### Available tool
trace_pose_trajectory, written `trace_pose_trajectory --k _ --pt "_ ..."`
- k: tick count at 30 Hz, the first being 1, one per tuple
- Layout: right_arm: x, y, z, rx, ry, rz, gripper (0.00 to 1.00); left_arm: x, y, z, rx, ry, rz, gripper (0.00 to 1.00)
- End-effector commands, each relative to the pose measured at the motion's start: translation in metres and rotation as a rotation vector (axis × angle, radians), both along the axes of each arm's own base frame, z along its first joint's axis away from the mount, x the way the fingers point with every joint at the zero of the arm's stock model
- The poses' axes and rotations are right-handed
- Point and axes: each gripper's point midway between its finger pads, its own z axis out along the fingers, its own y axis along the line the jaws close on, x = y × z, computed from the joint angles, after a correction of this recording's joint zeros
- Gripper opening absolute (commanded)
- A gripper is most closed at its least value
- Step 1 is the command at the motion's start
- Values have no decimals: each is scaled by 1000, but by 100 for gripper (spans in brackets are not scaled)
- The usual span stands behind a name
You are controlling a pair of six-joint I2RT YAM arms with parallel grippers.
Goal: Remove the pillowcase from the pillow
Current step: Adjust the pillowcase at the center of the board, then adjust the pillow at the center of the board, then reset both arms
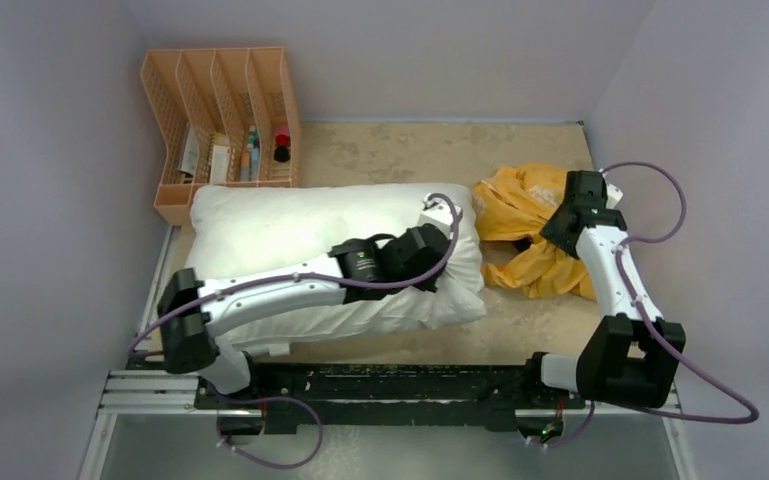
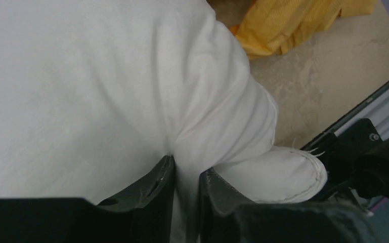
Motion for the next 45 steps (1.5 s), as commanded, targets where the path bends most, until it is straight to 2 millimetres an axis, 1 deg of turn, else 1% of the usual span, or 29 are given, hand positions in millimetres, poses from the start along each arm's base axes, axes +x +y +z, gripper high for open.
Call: trace_pose_trajectory --k 1,2,3,4,6,8,10,12,14,16,19,20,21,22,23,24,25,26,28,30,31,32,33,34,36,39,42,43,45 --pt "15 33 58 106 -203 164 67 -27 -67 -5 -69 120 -263 36" --pt "16 40 70 124 -237 199 72 -33 -63 -1 -14 100 -259 43" --pt "17 43 82 120 -264 230 78 -32 -52 9 25 43 -219 50" --pt "17 52 91 152 -291 273 88 -33 -45 25 2 17 -209 56" --pt "15 71 103 229 -330 340 98 -26 -18 57 -48 -45 -146 63" --pt "13 89 110 306 -362 392 99 -13 15 85 -71 -90 -60 66" --pt "12 108 115 395 -396 457 98 0 49 106 -76 -121 30 68" --pt "12 132 122 487 -446 542 95 18 83 113 -57 -149 141 68" --pt "11 152 126 547 -472 602 92 37 116 110 -30 -158 266 71" --pt "10 167 126 555 -461 634 91 58 150 96 13 -126 384 73" --pt "1 208 131 573 -432 759 91 79 195 72 73 -78 514 73" --pt "-4 223 130 586 -422 807 90 84 206 65 76 -61 543 73" --pt "-7 233 125 589 -406 839 89 87 213 57 61 -38 555 73" --pt "-9 242 117 583 -376 861 87 90 219 46 47 -8 564 73" --pt "-13 247 104 567 -331 880 84 91 222 30 33 24 572 73" --pt "-16 249 87 537 -257 872 80 92 224 24 4 48 584 73" --pt "-23 246 64 492 -155 839 79 90 227 11 -2 78 594 73" --pt "-29 241 44 440 -68 810 74 84 228 -3 5 109 597 72" --pt "-46 224 7 345 83 734 68 74 232 -15 7 144 603 72" --pt "-56 204 -14 263 139 675 68 65 239 -16 11 148 611 72" --pt "-58 195 -18 221 145 650 69 62 245 -14 17 135 621 73" --pt "-57 186 -17 180 138 624 71 60 252 -9 24 110 637 73" --pt "-55 183 -10 164 127 613 73 59 258 -5 36 95 652 74" --pt "-52 182 1 154 110 622 76 58 264 -1 52 85 664 74" --pt "-36 183 31 120 34 654 80 59 270 15 47 51 691 74" --pt "-11 191 88 90 -142 724 83 63 285 63 -74 -81 781 75" --pt "4 193 148 51 -340 763 86 61 311 110 -170 -228 890 76" --pt "5 191 168 33 -406 769 87 58 321 122 -181 -262 933 77" --pt "6 184 207 0 -549 755 91 53 344 137 -163 -316 1033 77"
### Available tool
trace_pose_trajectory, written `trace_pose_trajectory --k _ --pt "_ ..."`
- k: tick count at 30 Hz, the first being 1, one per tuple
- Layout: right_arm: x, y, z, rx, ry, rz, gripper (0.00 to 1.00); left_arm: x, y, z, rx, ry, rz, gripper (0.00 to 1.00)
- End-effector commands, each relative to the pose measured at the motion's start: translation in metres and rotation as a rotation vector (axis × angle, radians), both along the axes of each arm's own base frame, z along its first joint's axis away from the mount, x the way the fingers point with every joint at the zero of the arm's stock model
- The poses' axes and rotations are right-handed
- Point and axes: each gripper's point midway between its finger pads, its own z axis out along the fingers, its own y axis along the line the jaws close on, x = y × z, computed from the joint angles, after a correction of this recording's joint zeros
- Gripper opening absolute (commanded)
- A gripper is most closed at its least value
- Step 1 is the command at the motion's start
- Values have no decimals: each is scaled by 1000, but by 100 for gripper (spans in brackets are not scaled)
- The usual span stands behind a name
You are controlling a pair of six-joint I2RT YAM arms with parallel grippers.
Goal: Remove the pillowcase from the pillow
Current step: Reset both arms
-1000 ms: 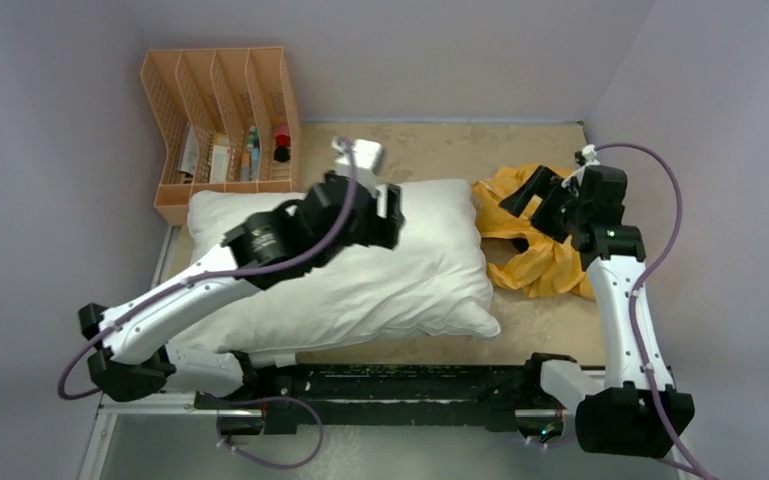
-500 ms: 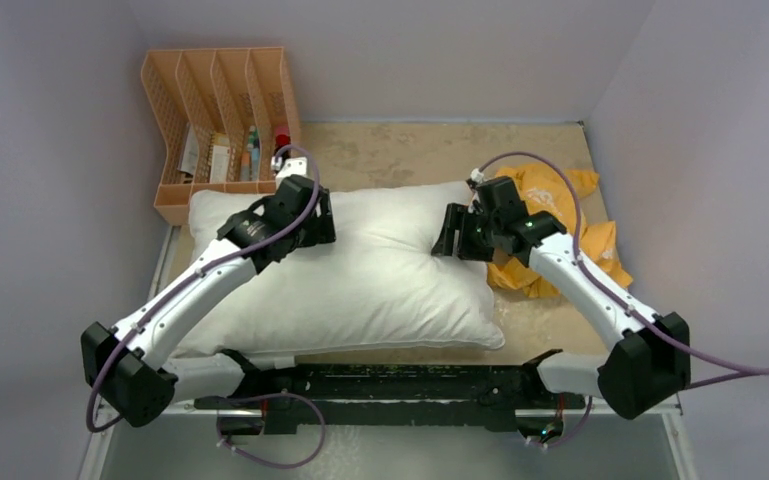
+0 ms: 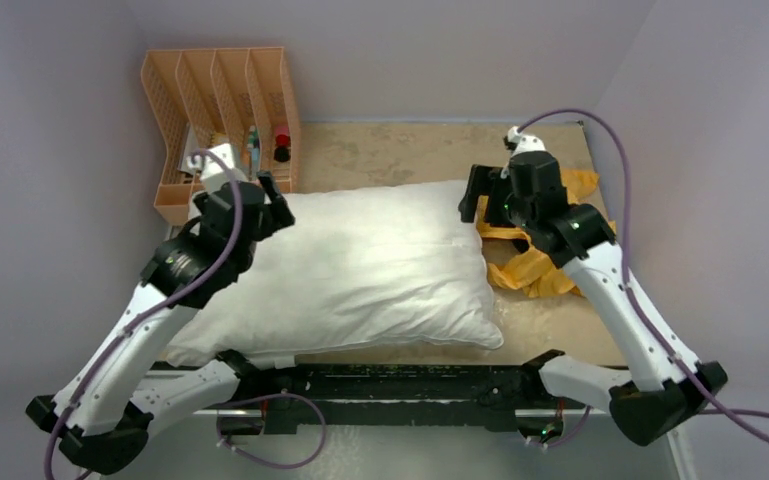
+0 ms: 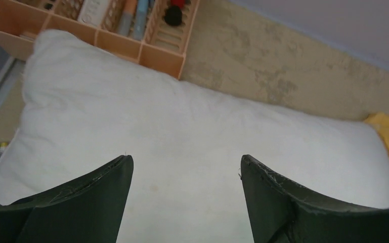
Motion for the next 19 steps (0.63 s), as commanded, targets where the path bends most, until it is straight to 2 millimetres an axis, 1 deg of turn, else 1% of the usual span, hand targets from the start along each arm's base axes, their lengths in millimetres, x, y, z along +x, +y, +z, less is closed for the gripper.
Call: trace_pose_trajectory --k 1,2,3,5,7,8,10,12,14,19 --pt "4 -22 106 3 -374 -23 94 -10 61 70 3 -206 297 77" --pt "1 -27 119 6 -430 -25 98 -13 73 74 25 -216 365 78" --pt "-4 -31 131 8 -488 -25 99 -16 84 77 48 -222 424 78" --pt "-14 -44 148 -5 -580 -45 99 -23 99 85 70 -241 511 78" --pt "-23 -64 157 -13 -636 -133 99 -30 109 86 98 -246 553 79" --pt "-27 -73 158 -12 -655 -182 99 -33 112 87 107 -250 560 79" --pt "-33 -85 155 -2 -677 -246 99 -37 117 88 122 -254 566 79" --pt "-36 -89 149 7 -678 -270 99 -40 119 90 134 -256 561 79" --pt "-35 -89 139 8 -647 -280 99 -40 121 93 149 -259 555 80" --pt "-24 -81 116 -16 -544 -269 99 -37 118 93 198 -242 522 81"
